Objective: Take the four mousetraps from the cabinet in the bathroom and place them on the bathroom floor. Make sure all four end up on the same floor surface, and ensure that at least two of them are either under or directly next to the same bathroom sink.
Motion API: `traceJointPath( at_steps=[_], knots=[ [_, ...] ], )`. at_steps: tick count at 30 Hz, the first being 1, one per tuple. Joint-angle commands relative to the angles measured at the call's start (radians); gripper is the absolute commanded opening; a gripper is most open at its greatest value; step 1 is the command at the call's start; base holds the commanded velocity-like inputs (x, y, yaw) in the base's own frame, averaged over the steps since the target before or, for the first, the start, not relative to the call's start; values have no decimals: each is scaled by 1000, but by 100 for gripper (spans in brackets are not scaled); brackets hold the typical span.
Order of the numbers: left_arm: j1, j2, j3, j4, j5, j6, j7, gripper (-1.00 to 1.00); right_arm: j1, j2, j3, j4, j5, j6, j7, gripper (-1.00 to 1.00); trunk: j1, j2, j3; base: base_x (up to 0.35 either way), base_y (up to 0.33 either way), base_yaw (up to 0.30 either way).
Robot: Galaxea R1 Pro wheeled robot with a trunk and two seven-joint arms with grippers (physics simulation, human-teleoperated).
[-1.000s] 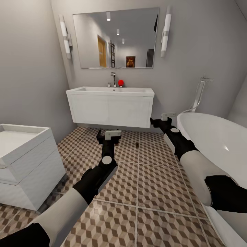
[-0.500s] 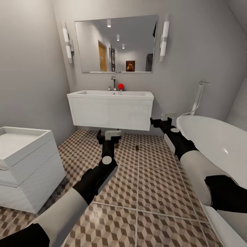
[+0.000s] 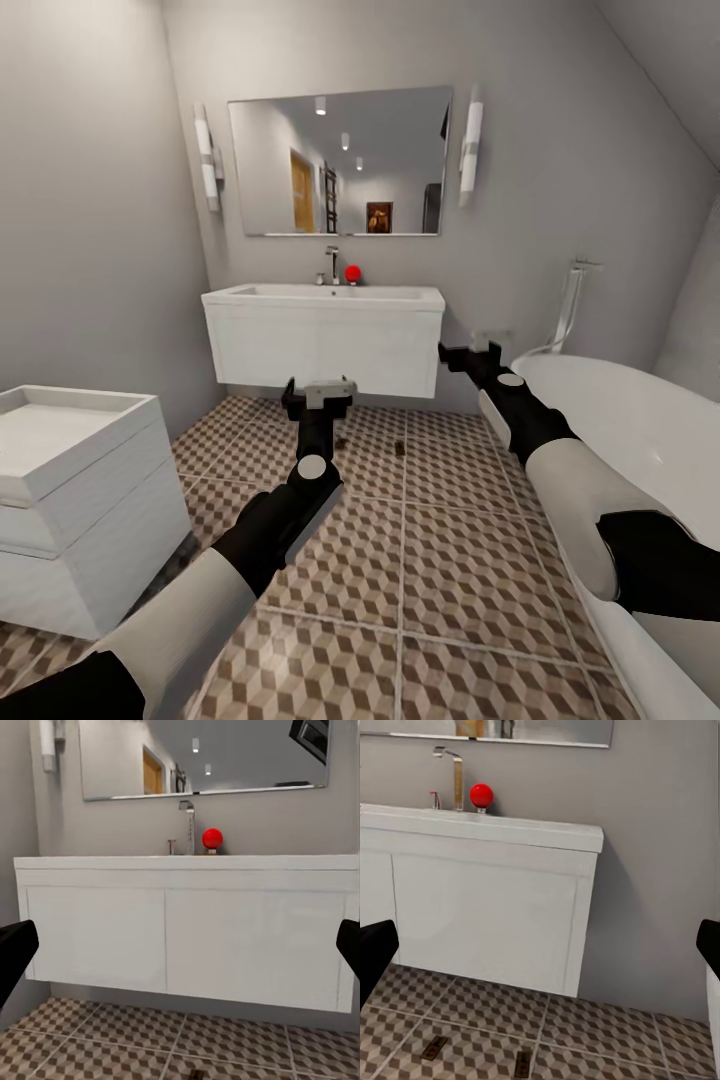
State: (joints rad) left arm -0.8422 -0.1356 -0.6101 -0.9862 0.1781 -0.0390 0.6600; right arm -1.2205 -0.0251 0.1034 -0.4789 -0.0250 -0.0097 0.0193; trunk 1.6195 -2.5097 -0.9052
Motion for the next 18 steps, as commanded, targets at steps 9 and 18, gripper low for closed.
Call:
traceJointPath(
  at_steps=[9, 18],
  knots=[
    [1, 1, -4, 0, 9, -4, 6, 100, -1, -1, 4, 0, -3, -1, 1, 100, -1, 0, 11, 0, 0, 0],
    [2, 1, -4, -1, 10, -4, 6, 100, -1, -1, 4, 0, -3, -1, 1, 100, 1, -1, -9, 0, 0, 0]
  ],
)
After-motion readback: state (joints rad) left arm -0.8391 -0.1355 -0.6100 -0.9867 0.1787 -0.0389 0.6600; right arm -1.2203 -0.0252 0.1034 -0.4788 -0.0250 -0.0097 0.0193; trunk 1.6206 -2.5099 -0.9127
